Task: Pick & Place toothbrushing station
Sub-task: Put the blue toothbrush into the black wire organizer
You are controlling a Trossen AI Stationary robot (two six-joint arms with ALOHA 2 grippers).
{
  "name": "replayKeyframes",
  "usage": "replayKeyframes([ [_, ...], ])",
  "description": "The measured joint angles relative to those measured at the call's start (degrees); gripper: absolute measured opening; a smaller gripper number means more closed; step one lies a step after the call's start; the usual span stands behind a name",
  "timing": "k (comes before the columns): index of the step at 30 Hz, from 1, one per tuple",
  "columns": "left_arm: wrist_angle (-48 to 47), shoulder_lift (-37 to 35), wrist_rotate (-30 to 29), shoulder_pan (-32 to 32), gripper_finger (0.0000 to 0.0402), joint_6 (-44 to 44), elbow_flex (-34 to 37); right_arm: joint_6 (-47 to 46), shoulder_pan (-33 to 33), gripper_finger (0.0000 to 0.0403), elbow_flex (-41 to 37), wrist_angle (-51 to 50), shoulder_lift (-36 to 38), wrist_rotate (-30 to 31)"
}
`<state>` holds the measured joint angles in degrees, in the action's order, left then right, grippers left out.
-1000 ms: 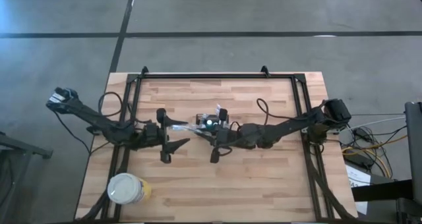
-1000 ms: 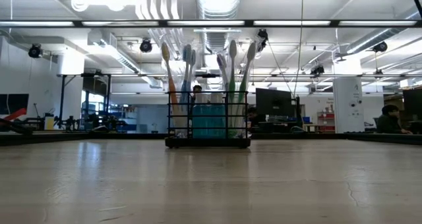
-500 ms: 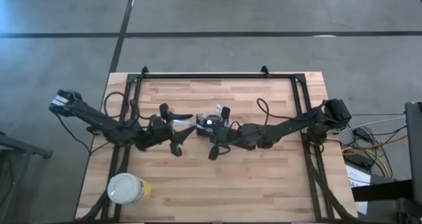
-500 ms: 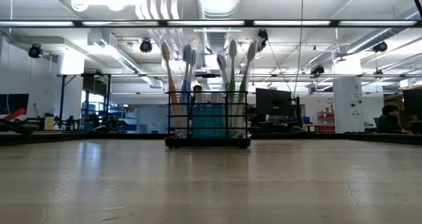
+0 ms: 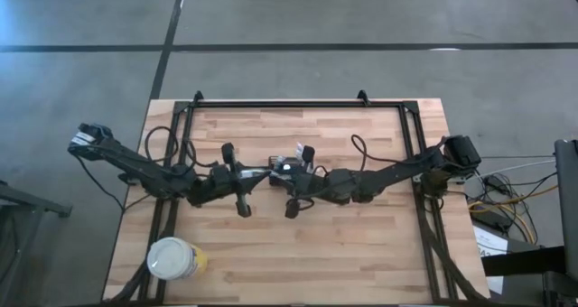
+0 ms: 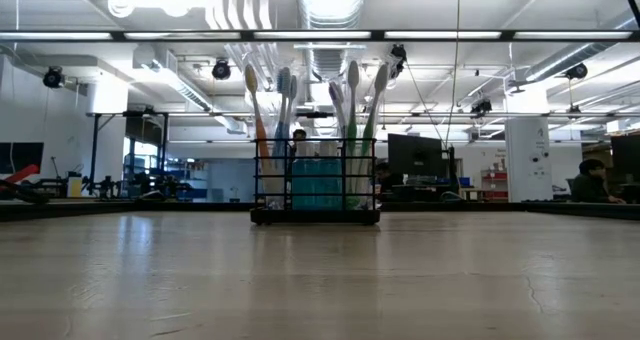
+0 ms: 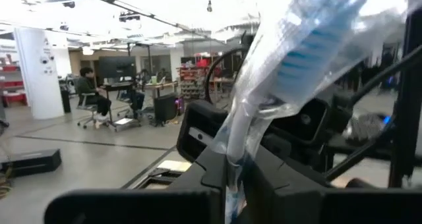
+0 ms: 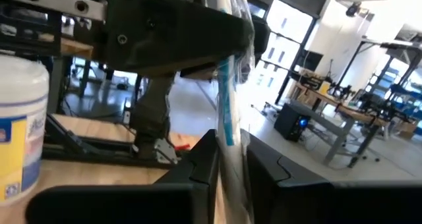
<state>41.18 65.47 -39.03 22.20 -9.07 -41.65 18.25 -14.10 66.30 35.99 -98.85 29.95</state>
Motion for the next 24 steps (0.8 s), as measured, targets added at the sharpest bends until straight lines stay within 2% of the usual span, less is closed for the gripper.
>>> replayKeyframes([
  [3, -3.2, -1.1, -0.3, 0.2, 0.0028, -2.2, -0.4, -0.7, -0.4, 0.0066, 0.0, -2.1, 0.3, 0.0],
  [10, -18.6, -8.3, 4.9, 0.3, 0.0027, -4.6, -2.3, -7.2, -3.2, 0.0152, 0.0, -8.0, 2.3, -3.1],
  [15, -29.1, -15.4, 7.0, -0.3, 0.0027, -7.1, -2.3, -7.6, -6.6, 0.0185, 0.0, -12.4, 4.8, -4.1],
  [19, -37.6, -21.0, 7.5, -2.7, 0.0027, -5.7, -2.3, -6.0, -9.3, 0.0183, -0.4, -16.9, 6.6, -4.6],
  [21, -40.9, -22.6, 10.5, -4.8, 0.0027, -4.2, -1.9, -5.1, -10.4, 0.017, -1.9, -18.8, 7.6, -2.0],
  [24, -40.9, -23.1, 17.7, -8.6, 0.0027, -3.2, 0.6, -4.2, -11.2, 0.013, -7.2, -17.2, 9.7, 0.5],
])
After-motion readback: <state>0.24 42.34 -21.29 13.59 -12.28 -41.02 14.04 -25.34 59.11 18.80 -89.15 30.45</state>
